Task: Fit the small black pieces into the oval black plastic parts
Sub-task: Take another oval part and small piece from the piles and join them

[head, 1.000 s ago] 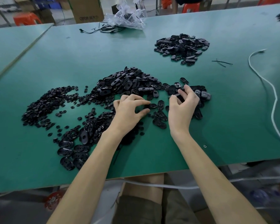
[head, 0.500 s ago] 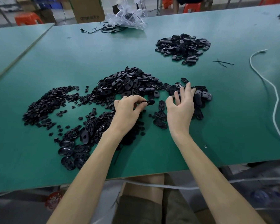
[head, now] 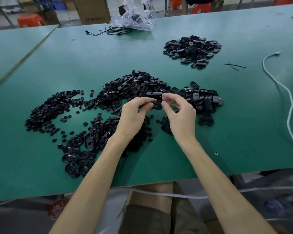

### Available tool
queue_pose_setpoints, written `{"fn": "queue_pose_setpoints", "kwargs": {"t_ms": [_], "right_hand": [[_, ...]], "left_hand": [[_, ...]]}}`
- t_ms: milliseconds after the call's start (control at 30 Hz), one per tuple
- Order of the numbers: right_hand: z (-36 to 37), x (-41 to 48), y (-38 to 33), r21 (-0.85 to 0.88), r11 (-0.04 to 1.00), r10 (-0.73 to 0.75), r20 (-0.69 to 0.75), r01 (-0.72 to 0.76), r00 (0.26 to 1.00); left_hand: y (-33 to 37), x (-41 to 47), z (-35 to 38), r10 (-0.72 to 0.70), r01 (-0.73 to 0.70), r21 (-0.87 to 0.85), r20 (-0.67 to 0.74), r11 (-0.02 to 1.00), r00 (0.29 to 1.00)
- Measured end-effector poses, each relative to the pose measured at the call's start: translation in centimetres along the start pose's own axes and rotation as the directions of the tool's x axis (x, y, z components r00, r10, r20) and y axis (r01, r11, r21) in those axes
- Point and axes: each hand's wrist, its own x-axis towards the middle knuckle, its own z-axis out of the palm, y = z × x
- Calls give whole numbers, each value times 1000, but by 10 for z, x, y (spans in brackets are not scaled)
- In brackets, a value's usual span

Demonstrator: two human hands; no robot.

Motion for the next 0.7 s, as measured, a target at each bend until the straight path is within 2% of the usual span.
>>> {"fn": "queue_pose_setpoints", "kwargs": {"t_ms": [200,267,400,533,700], "right_hand": [[2,1,2,-17,1000,-1,82,3,997],[2,1,2,-13,1000,3,68,-2,998],[0,1,2,36,998,47,-17,-47,999],[0,1,3,44,997,71,-10,-71,997],[-1,2,3,49,996,81,-21,-80,997]], "left_hand": [[2,1,-1,-21,19,-56,-31,998,999],[3,0,-1,-36,34,-56,-44,998,998],[0,0,-6,-61,64,29,-106,998,992],[-4,-1,-11,-115,119,152,-36,981,993],[-3,-1,-10,-127,109,284,46,953,991]]}}
